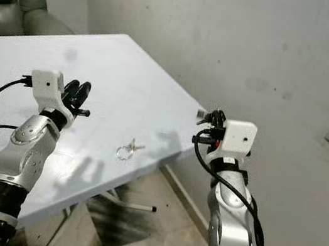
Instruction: Hang keys on a hook
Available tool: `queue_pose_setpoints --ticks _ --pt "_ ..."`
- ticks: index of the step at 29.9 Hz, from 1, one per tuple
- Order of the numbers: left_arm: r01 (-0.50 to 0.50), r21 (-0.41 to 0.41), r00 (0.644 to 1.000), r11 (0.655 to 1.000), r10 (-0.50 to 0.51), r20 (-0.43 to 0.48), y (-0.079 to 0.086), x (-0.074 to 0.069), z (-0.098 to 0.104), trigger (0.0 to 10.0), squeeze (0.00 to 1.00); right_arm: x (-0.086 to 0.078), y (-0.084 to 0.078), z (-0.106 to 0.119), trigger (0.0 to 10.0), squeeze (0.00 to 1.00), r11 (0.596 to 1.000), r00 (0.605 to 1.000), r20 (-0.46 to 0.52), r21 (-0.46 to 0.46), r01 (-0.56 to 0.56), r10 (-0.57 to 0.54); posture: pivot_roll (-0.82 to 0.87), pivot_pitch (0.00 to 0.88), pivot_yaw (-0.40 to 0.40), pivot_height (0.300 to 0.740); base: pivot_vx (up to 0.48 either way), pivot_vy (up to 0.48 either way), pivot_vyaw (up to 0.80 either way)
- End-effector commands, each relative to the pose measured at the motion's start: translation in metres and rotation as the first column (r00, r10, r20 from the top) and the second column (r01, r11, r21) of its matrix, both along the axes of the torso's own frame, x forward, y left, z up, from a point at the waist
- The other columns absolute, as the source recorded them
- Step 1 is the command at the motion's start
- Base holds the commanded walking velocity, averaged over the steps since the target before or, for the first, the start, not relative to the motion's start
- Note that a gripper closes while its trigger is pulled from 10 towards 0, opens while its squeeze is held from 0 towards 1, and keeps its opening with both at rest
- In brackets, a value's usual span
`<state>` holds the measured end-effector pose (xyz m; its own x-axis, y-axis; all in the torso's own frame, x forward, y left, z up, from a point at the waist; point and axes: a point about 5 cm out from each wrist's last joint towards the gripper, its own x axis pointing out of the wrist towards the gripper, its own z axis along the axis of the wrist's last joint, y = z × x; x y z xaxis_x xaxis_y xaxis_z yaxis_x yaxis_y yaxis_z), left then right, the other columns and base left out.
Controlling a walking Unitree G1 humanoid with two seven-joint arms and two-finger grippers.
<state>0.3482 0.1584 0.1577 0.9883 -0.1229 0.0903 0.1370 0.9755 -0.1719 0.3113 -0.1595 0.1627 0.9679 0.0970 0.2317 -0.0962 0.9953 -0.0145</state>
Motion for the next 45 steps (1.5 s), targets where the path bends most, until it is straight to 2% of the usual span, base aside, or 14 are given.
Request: queue_pose_setpoints --ticks 1,13,17,35,45 --pt "0.043 0.005 0.999 0.999 -0.043 -0.001 -0.013 0.001 0.001 10.0 0.00 -0.001 -0.009 0.001 10.0 0.00 1.000 1.000 0.001 0.001 0.027 -0.027 -0.12 0.000 -0.029 0.740 0.364 0.000 -0.73" --pt "0.049 0.009 0.999 0.999 -0.049 -0.005 -0.014 0.000 0.001 10.0 0.00 -0.001 -0.007 0.000 10.0 0.00 1.000 1.000 -0.002 0.003 0.022 -0.022 -0.12 0.000 -0.030 0.740 0.360 0.000 -0.72" --pt "0.057 0.028 0.998 0.998 -0.058 0.030 -0.018 -0.002 0.004 10.0 0.00 -0.001 -0.006 -0.001 10.0 0.00 1.000 1.000 -0.004 0.003 0.016 -0.016 -0.11 0.000 -0.033 0.740 0.000 0.000 -0.72" --pt "0.081 0.060 0.995 0.995 -0.084 0.052 -0.023 -0.009 0.003 10.0 0.00 -0.001 -0.004 -0.003 10.0 0.00 1.000 1.000 -0.023 0.000 0.008 -0.008 -0.10 0.000 -0.041 0.740 0.000 0.000 -0.70" --pt "0.088 0.066 0.995 0.994 -0.091 0.032 -0.025 -0.010 0.002 10.0 0.00 0.000 -0.002 -0.003 10.0 0.00 1.000 0.999 -0.036 0.004 -0.011 0.011 -0.10 0.000 -0.045 0.740 0.000 0.000 -0.47"
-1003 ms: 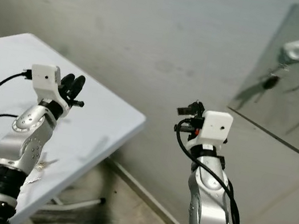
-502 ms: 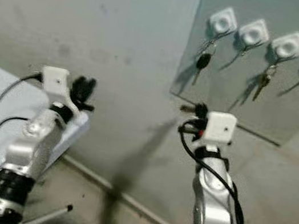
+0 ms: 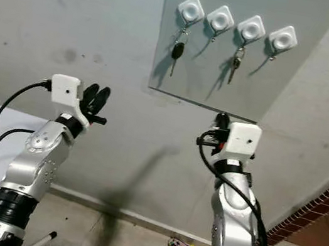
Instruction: Hang keys on a hook
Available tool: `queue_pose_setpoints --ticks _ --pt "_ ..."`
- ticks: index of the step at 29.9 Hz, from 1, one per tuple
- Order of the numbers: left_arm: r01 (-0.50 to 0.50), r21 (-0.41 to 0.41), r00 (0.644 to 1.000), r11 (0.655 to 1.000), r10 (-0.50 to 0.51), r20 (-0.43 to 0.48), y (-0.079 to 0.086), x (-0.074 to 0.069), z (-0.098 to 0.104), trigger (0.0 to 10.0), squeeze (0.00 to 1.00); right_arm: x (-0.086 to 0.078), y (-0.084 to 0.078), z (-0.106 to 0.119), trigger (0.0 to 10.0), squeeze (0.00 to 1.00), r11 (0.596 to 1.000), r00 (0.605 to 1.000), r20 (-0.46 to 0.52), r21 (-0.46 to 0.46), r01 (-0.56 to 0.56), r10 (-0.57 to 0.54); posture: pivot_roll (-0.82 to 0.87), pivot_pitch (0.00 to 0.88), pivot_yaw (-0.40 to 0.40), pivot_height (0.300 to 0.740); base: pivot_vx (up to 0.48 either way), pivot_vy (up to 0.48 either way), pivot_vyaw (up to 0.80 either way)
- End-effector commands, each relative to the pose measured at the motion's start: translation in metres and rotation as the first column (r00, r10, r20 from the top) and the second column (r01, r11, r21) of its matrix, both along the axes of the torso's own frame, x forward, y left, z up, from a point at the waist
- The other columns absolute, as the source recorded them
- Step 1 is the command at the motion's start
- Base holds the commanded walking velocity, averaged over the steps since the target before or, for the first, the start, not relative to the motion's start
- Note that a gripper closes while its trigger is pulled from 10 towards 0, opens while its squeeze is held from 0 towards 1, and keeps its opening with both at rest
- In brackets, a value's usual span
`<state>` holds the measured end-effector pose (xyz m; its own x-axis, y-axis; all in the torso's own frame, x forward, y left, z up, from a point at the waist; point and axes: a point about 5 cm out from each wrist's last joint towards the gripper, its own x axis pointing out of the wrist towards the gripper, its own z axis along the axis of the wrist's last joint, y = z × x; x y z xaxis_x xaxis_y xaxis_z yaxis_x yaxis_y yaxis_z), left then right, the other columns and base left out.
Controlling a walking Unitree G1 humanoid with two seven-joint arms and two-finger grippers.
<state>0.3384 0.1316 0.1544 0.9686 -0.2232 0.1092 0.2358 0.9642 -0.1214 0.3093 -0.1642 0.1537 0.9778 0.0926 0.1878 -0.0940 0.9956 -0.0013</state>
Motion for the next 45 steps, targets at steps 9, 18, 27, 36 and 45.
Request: queue_pose_setpoints --ticks 9,18,27,36,45 --pt "0.007 0.039 1.000 0.999 -0.008 0.007 -0.005 0.001 0.012 10.0 0.00 0.003 0.000 0.003 10.0 0.00 1.000 0.999 -0.054 -0.002 0.005 -0.006 -0.11 0.005 -0.047 0.740 0.000 0.000 0.00" --pt "0.098 0.100 0.993 0.990 -0.104 0.053 -0.017 -0.005 0.024 10.0 0.00 -0.002 0.009 0.013 10.0 0.00 0.996 0.996 -0.004 0.025 -0.085 0.085 -0.12 0.024 -0.047 0.740 0.000 0.000 0.00" --pt "0.345 0.223 0.918 0.912 -0.377 0.125 -0.055 -0.024 0.043 10.0 0.00 0.008 0.014 0.043 10.0 0.00 0.990 0.983 0.131 0.031 -0.134 0.129 -0.12 0.029 -0.037 0.740 0.000 0.000 0.00" --pt "0.369 0.229 0.906 0.901 -0.404 0.126 -0.053 -0.024 0.050 10.0 0.00 0.006 0.012 0.055 10.0 0.00 0.992 0.974 0.203 0.061 -0.114 0.099 -0.12 0.019 -0.021 0.740 0.000 0.000 0.00" --pt "0.480 0.275 0.824 0.833 -0.536 0.185 -0.077 -0.034 0.069 10.0 0.00 0.016 0.018 0.071 10.0 0.00 0.985 0.957 0.254 0.068 -0.161 0.139 -0.11 0.015 -0.022 0.740 0.000 0.000 0.00"
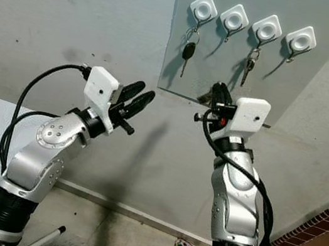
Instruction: Hang keys on a hook
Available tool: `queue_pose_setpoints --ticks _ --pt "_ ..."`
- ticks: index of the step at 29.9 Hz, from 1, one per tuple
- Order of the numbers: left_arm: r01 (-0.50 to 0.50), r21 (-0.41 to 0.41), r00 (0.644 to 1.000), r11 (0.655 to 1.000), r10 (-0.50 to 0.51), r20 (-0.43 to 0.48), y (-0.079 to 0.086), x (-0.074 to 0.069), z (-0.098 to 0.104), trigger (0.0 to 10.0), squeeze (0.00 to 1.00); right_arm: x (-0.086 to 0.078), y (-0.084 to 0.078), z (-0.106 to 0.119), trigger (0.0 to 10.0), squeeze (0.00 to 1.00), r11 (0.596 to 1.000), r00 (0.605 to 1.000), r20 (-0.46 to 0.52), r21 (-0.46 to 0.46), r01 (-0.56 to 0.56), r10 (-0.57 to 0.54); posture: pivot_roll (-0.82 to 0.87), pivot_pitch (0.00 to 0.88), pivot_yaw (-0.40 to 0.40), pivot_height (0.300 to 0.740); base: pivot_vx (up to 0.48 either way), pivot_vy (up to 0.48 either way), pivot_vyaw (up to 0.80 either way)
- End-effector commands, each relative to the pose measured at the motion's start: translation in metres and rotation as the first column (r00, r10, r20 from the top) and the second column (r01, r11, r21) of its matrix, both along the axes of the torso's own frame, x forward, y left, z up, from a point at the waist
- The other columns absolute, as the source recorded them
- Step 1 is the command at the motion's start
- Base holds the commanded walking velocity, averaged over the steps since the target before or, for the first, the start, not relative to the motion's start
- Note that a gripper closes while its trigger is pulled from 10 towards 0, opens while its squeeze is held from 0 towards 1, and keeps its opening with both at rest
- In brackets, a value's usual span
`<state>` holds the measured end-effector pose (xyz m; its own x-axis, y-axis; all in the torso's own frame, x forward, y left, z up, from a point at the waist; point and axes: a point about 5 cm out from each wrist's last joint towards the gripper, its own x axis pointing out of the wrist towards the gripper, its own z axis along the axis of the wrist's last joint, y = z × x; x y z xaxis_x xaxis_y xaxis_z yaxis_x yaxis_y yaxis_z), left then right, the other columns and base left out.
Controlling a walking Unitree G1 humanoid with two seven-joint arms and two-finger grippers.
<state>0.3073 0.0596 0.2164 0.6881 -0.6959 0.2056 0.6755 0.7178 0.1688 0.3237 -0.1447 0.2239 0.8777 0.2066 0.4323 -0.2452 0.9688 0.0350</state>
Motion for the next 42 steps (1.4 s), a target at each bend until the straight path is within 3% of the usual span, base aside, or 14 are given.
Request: queue_pose_setpoints --ticks 1,13,28,42 --pt "0.058 0.005 0.997 0.998 -0.058 0.042 -0.008 -0.003 0.014 10.0 0.00 0.005 0.001 0.005 10.0 0.00 1.000 1.000 0.018 0.003 -0.020 0.020 -0.11 0.015 -0.019 0.740 0.000 0.000 0.00" --pt "0.083 -0.013 0.994 0.996 -0.082 0.078 -0.007 0.000 0.033 10.0 0.00 0.024 0.001 0.021 10.0 0.00 0.999 0.997 0.064 -0.019 -0.050 0.051 -0.10 0.015 -0.014 0.740 0.000 0.000 0.00" --pt "0.088 -0.017 0.993 0.996 -0.086 0.080 -0.006 0.001 0.038 10.0 0.00 0.042 0.001 0.029 10.0 0.00 0.998 0.995 0.088 0.040 -0.046 0.042 -0.10 0.025 -0.011 0.740 0.000 0.000 0.00" --pt "0.085 -0.020 0.994 0.996 -0.084 0.075 -0.006 0.001 0.038 10.0 0.00 0.049 -0.002 0.037 10.0 0.00 0.996 0.993 0.116 0.077 -0.037 0.028 -0.10 0.030 -0.012 0.740 0.000 0.000 0.00"
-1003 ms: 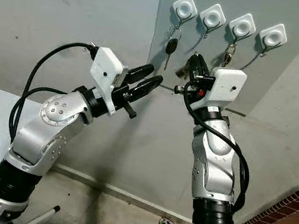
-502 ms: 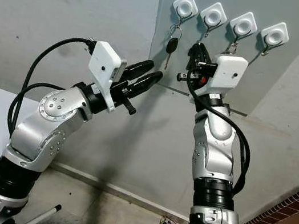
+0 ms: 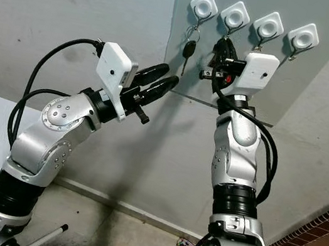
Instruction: Hang keys on a hook
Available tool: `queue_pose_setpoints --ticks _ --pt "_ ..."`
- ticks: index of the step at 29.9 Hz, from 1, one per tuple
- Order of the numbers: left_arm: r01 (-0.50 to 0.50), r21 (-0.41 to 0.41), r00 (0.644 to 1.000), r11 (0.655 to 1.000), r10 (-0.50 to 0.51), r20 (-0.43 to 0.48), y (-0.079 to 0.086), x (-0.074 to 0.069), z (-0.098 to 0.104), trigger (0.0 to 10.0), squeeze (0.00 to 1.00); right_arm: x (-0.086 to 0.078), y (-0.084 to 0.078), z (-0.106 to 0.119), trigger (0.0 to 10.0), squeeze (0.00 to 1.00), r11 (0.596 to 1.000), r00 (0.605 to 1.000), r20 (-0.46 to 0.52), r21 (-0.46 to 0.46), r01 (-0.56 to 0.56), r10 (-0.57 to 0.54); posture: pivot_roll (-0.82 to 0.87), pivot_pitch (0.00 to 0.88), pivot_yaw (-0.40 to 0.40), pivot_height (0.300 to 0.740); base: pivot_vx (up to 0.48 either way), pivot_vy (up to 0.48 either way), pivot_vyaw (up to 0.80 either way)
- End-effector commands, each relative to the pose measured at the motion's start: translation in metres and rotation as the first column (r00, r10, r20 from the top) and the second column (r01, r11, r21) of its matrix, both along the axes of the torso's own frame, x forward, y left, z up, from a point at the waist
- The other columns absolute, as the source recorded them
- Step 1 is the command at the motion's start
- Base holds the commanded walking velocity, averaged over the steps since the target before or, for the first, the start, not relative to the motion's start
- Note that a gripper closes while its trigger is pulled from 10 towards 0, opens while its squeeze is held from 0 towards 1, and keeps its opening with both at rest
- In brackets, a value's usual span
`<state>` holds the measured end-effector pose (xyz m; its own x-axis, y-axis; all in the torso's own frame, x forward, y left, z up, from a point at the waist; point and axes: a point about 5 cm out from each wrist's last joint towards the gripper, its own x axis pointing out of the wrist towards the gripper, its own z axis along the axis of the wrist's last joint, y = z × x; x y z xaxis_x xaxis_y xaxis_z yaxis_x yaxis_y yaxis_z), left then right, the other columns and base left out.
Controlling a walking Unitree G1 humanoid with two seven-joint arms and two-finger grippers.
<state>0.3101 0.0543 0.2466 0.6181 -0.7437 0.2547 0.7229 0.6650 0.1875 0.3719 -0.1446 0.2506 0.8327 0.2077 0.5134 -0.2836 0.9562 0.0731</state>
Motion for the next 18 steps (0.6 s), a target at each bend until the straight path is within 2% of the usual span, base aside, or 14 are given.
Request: queue_pose_setpoints --ticks 1,6,13,14,17,18 --pt "0.003 -0.001 1.000 1.000 -0.003 0.024 -0.001 -0.001 0.008 10.0 0.00 0.002 -0.002 0.010 10.0 0.00 1.000 0.999 0.035 0.025 0.002 -0.003 -0.10 0.030 -0.012 0.740 0.000 0.000 0.00" --pt "0.001 -0.004 1.000 1.000 -0.001 0.021 -0.001 -0.001 0.007 10.0 0.00 0.002 -0.004 0.010 10.0 0.00 0.998 1.000 0.029 0.066 -0.008 0.006 -0.10 0.033 -0.013 0.740 0.000 0.000 0.00" --pt "-0.001 -0.009 1.000 1.000 0.001 0.018 0.000 -0.001 0.008 10.0 0.00 0.005 -0.010 0.006 10.0 0.00 0.981 0.999 -0.021 0.191 -0.028 0.033 -0.10 0.034 -0.012 0.740 0.000 0.000 0.00" --pt "-0.002 -0.012 1.000 1.000 0.002 0.018 0.000 -0.001 0.009 10.0 0.00 0.007 -0.010 0.003 10.0 0.00 0.963 0.996 -0.059 0.264 -0.050 0.068 -0.10 0.034 -0.011 0.740 0.000 0.000 0.00" --pt "-0.004 -0.016 1.000 1.000 0.005 0.020 0.001 0.000 0.010 10.0 0.00 0.010 -0.009 -0.004 10.0 0.00 0.929 0.984 -0.125 0.362 -0.077 0.130 -0.10 0.037 -0.010 0.740 0.000 0.000 0.00" --pt "-0.005 -0.016 1.000 1.000 0.005 0.021 0.001 0.000 0.010 10.0 0.00 0.011 -0.009 -0.004 10.0 0.00 0.926 0.982 -0.128 0.369 -0.082 0.138 -0.10 0.037 -0.010 0.740 0.000 0.000 0.00"
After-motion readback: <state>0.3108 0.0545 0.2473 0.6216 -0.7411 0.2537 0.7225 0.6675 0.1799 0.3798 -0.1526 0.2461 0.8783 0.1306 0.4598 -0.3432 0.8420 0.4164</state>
